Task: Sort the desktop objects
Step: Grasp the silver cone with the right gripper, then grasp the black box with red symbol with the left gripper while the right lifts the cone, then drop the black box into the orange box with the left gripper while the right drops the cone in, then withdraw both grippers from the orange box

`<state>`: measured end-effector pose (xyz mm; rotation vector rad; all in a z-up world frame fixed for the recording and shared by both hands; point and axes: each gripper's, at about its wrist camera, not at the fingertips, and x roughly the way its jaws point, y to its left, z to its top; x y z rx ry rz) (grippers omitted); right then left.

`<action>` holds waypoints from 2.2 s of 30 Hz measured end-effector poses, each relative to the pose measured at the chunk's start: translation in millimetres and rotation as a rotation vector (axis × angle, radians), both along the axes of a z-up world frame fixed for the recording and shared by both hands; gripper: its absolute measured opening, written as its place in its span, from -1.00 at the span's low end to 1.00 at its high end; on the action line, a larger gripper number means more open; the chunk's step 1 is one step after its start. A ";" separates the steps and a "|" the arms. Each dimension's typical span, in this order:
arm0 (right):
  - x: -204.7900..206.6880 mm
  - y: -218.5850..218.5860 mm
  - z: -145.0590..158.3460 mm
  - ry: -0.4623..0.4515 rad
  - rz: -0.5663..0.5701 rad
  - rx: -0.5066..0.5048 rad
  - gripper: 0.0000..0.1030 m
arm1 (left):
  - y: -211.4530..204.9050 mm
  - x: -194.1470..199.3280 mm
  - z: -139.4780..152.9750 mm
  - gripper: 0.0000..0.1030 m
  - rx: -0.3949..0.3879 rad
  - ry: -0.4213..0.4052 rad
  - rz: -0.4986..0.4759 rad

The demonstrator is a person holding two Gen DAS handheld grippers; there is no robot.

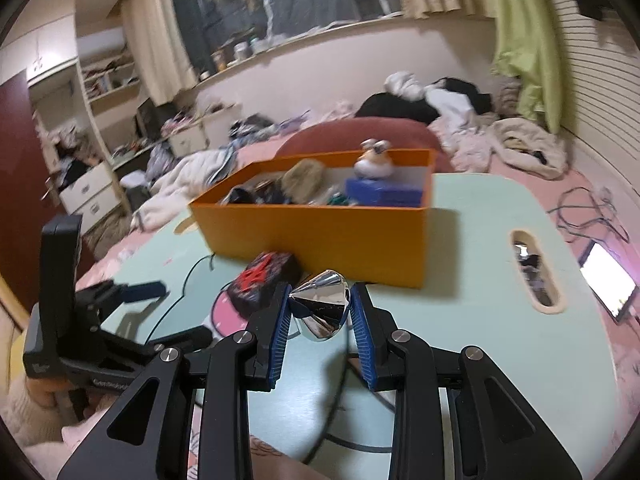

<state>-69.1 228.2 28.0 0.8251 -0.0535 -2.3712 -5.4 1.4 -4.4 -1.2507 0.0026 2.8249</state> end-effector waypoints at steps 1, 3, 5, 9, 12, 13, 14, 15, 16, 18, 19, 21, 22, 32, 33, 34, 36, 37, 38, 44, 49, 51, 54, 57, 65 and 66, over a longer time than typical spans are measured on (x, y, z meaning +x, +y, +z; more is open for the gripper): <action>-1.0 2.6 1.1 0.003 -0.018 -0.004 -0.39 | 0.6 -1.4 1.6 1.00 0.006 -0.007 0.000; -1.5 6.2 1.8 0.008 -0.040 -0.010 -0.39 | 2.4 -4.3 6.9 1.00 0.039 -0.010 -0.017; -2.3 9.0 1.9 0.007 -0.051 -0.017 -0.39 | 4.1 -8.0 14.2 1.00 0.087 0.000 -0.034; -4.0 10.9 0.7 -0.004 -0.053 -0.024 -0.39 | 12.3 -25.2 24.6 1.00 0.135 -0.013 -0.033; -3.6 12.2 0.8 -0.003 -0.054 -0.027 -0.39 | 28.3 -37.7 29.3 1.00 0.106 -0.012 -0.054; -4.1 12.4 0.2 -0.004 -0.055 -0.029 -0.39 | 34.7 -41.5 29.7 1.00 0.088 -0.015 -0.061; -4.0 13.2 -0.2 -0.005 -0.056 -0.030 -0.39 | 40.5 -45.2 29.5 1.00 0.070 -0.018 -0.069; -3.9 13.6 -0.2 -0.006 -0.056 -0.032 -0.39 | 46.6 -49.5 28.6 1.00 0.053 -0.022 -0.079; -3.8 14.2 -0.2 -0.007 -0.056 -0.034 -0.39 | 50.0 -52.8 28.0 1.00 0.039 -0.024 -0.083; -3.3 14.8 0.0 -0.006 -0.057 -0.037 -0.39 | 55.2 -59.5 24.9 0.79 0.017 -0.034 -0.087; -3.4 15.0 0.0 -0.007 -0.057 -0.039 -0.39 | 56.1 -61.5 22.7 0.65 0.016 -0.042 -0.092; -3.3 14.9 -0.2 -0.008 -0.057 -0.039 -0.39 | 55.4 -63.8 16.1 0.00 0.035 -0.063 -0.108; -3.1 14.8 -0.2 -0.010 -0.057 -0.039 -0.39 | 54.5 -64.5 12.0 -0.17 0.048 -0.075 -0.115; 0.1 14.3 0.7 -0.007 -0.050 -0.036 -0.39 | 28.1 -16.6 36.2 -0.26 0.136 0.136 -0.070; 0.6 13.8 1.2 -0.004 -0.048 -0.034 -0.39 | 22.3 -11.8 38.9 -0.26 0.143 0.152 -0.060; 1.1 12.6 2.2 -0.001 -0.044 -0.031 -0.39 | 17.9 -7.5 42.2 -0.26 0.147 0.171 -0.049; 1.8 8.6 5.3 0.008 -0.024 -0.021 -0.39 | 12.6 -2.3 50.0 -0.26 0.130 0.208 -0.030; 1.5 5.0 8.6 0.015 -0.010 -0.012 -0.39 | 11.3 -3.0 53.3 -0.26 0.123 0.218 -0.028; 0.5 2.3 11.9 0.021 -0.002 -0.008 -0.39 | 8.9 -4.9 57.9 -0.26 0.119 0.229 -0.029; -26.5 -28.9 54.8 0.123 0.017 -0.001 -0.39 | -2.8 -41.8 98.8 -0.26 0.101 0.297 -0.023; -70.4 -57.6 67.0 0.107 -0.022 0.019 -0.38 | -12.2 -85.1 115.2 -0.15 0.083 0.307 0.017; -87.4 -69.0 54.1 0.066 -0.045 0.085 -0.17 | -12.7 -103.2 97.9 1.00 0.036 0.253 0.059; -102.6 -75.5 21.9 -0.050 -0.079 0.196 0.33 | -13.8 -114.3 55.3 1.00 0.010 0.159 0.094; -83.4 -73.5 15.7 0.079 -0.113 0.247 0.60 | -31.3 -113.2 32.5 1.00 0.180 0.104 0.111; -76.7 -62.0 16.8 0.058 -0.093 0.231 0.60 | -25.5 -97.3 24.1 1.00 0.087 0.094 0.151; -77.0 -61.8 16.2 0.059 -0.091 0.234 0.60 | -22.7 -93.2 25.3 0.99 0.069 0.104 0.148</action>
